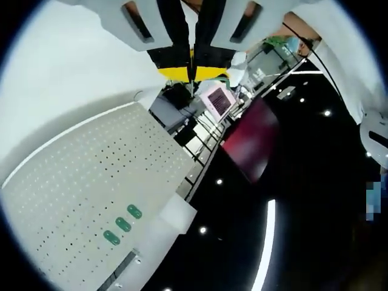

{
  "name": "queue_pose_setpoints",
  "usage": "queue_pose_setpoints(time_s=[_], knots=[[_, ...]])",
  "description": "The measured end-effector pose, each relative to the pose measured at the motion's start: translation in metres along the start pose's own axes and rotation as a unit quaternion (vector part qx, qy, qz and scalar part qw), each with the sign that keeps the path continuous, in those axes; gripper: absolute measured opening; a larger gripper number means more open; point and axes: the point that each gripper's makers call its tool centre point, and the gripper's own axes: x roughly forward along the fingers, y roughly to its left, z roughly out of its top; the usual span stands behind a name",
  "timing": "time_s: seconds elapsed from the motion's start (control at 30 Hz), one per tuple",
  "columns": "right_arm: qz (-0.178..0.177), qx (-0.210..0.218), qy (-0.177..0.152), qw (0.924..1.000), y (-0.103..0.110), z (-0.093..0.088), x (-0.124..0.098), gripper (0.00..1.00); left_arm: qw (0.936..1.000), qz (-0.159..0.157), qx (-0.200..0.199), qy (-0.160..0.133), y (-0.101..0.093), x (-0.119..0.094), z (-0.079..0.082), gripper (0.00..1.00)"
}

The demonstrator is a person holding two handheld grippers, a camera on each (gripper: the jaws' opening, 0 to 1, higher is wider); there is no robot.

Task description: Insert the hook assembly into the mounting plate slot until the hook locks in place.

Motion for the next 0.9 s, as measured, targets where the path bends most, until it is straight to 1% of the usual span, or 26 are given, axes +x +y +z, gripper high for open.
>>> queue_pose_setpoints(time_s=[0.07, 0.1, 0.2, 0.23, 0.27, 0.3, 0.33, 0.37, 0.4, 0.43, 0.47, 0.5, 0.57, 0.6, 0.67, 0.73, 0.77, 0.83, 0.87, 0.9], knots=[[-0.012, -0.006, 0.0, 0.9999, -0.003, -0.001, -0.001, 0.0, 0.9998, 0.01, 0.013, 0.01, 0.002, 0.001, -0.002, 0.09], [-0.016, -0.008, -0.001, 0.9998, -0.005, -0.001, -0.001, 0.0, 0.9994, 0.019, 0.027, 0.013, 0.005, 0.001, -0.003, 0.09], [-0.029, -0.018, -0.005, 0.9994, -0.008, 0.002, -0.003, 0.0, 0.9981, 0.031, 0.05, 0.015, 0.006, 0.001, -0.003, 0.09], [-0.043, -0.029, -0.005, 0.9987, -0.011, 0.004, -0.004, 0.0, 0.997, 0.038, 0.064, 0.02, 0.008, 0.001, -0.004, 0.1], [-0.051, -0.035, -0.007, 0.9981, -0.014, 0.005, -0.004, 0.0, 0.9949, 0.044, 0.088, 0.021, 0.01, 0.001, -0.004, 0.11], [-0.055, -0.036, -0.006, 0.9978, -0.015, 0.005, -0.004, 0.0, 0.9934, 0.05, 0.102, 0.017, 0.012, 0.001, -0.003, 0.12], [-0.069, -0.045, -0.007, 0.9966, -0.019, 0.006, -0.005, 0.0, 0.9919, 0.052, 0.115, 0.013, 0.01, 0.001, -0.002, 0.13], [-0.075, -0.051, -0.006, 0.9959, -0.021, 0.006, -0.006, 0.0, 0.9917, 0.055, 0.116, 0.012, 0.009, 0.001, -0.001, 0.15], [-0.078, -0.056, -0.004, 0.9954, -0.021, 0.007, -0.006, 0.0, 0.9904, 0.061, 0.123, 0.01, 0.01, 0.001, 0.001, 0.16], [-0.091, -0.065, 0.0, 0.9937, -0.026, 0.006, -0.008, 0.0, 0.9882, 0.067, 0.137, 0.006, 0.01, 0.001, 0.004, 0.17], [-0.101, -0.075, 0.008, 0.992, -0.03, 0.004, -0.009, 0.0, 0.9867, 0.069, 0.147, 0.007, 0.009, 0.002, 0.004, 0.17], [-0.098, -0.074, 0.007, 0.9924, -0.028, 0.003, -0.008, 0.0, 0.9855, 0.068, 0.156, 0.01, 0.008, 0.003, 0.003, 0.16], [-0.101, -0.077, 0.01, 0.9919, -0.029, 0.001, -0.007, 0.0, 0.9837, 0.07, 0.164, 0.025, 0.007, 0.004, -0.001, 0.15], [-0.104, -0.079, 0.012, 0.9914, -0.029, 0.0, -0.007, 0.0, 0.9821, 0.077, 0.169, 0.032, 0.009, 0.005, -0.002, 0.15], [-0.114, -0.09, 0.02, 0.9892, -0.031, -0.001, -0.007, 0.0, 0.9796, 0.079, 0.181, 0.036, 0.007, 0.006, -0.003, 0.16], [-0.122, -0.117, 0.03, 0.9851, -0.032, -0.002, -0.006, 0.0, 0.9793, 0.08, 0.182, 0.037, 0.006, 0.007, -0.003, 0.16], [-0.132, -0.133, 0.038, 0.9815, -0.034, -0.003, -0.007, 0.0, 0.9796, 0.083, 0.179, 0.036, 0.007, 0.007, -0.002, 0.15], [-0.139, -0.144, 0.044, 0.9788, -0.034, -0.003, -0.006, 0.0, 0.9806, 0.092, 0.169, 0.038, 0.012, 0.005, -0.003, 0.12], [-0.144, -0.158, 0.05, 0.9757, -0.034, -0.004, -0.006, 0.0, 0.9808, 0.093, 0.167, 0.039, 0.012, 0.005, -0.003, 0.09], [-0.143, -0.163, 0.05, 0.9749, -0.033, -0.003, -0.005, 0.0, 0.9802, 0.096, 0.169, 0.038, 0.013, 0.005, -0.002, 0.09]])
